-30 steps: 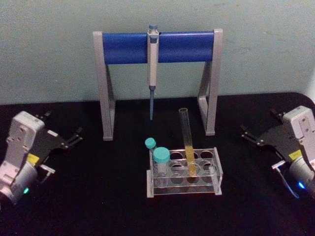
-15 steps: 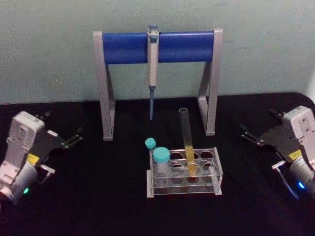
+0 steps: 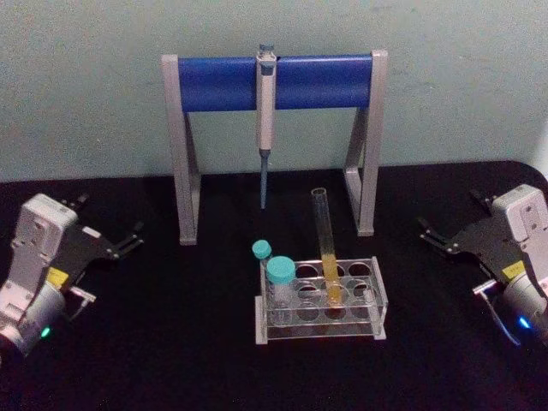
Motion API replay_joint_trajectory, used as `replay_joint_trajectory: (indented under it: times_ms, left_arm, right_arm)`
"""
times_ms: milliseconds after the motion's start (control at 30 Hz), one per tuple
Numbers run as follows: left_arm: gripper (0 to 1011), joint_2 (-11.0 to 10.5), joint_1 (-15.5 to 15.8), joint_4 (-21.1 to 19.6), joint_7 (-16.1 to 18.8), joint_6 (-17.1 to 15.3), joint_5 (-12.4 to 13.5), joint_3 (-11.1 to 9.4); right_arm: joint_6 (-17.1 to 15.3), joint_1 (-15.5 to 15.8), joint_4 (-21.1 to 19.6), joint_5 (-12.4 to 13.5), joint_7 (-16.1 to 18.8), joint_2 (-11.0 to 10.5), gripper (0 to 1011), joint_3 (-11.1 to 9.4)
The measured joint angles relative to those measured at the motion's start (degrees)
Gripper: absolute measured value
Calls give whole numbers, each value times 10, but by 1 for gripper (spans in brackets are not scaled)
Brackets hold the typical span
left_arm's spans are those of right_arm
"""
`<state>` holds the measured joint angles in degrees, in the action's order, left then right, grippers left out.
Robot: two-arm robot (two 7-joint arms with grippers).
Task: Pick up the test tube from the test tube rack, shake it, then place it back into the test tube rack.
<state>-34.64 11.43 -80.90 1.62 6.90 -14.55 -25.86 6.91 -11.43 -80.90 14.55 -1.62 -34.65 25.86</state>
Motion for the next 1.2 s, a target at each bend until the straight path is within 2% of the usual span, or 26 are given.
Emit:
replay_joint_trajectory:
  times_ms: [467, 667, 900, 967, 1133, 1167, 1200]
  left_arm:
    - [1001, 0, 0, 0, 0, 0, 0, 0]
    - [1001, 0, 0, 0, 0, 0, 0, 0]
    - [1001, 0, 0, 0, 0, 0, 0, 0]
    - [1001, 0, 0, 0, 0, 0, 0, 0]
    - [1001, 0, 0, 0, 0, 0, 0, 0]
    - [1001, 0, 0, 0, 0, 0, 0, 0]
    - [1001, 0, 0, 0, 0, 0, 0, 0]
  right_arm:
    - [0, 0, 0, -1, 0, 0, 1000, -1]
    - [16, 5, -6, -5, 11, 2, 1000, -9]
    - [46, 11, -21, 15, 57, 0, 1000, -21]
    - [61, 14, -29, 32, 85, -1, 1000, -26]
    - [77, 19, -44, 59, 131, -4, 1000, -31]
    - [77, 19, -44, 59, 131, -4, 1000, -31]
    - [79, 20, -51, 71, 154, -5, 1000, -31]
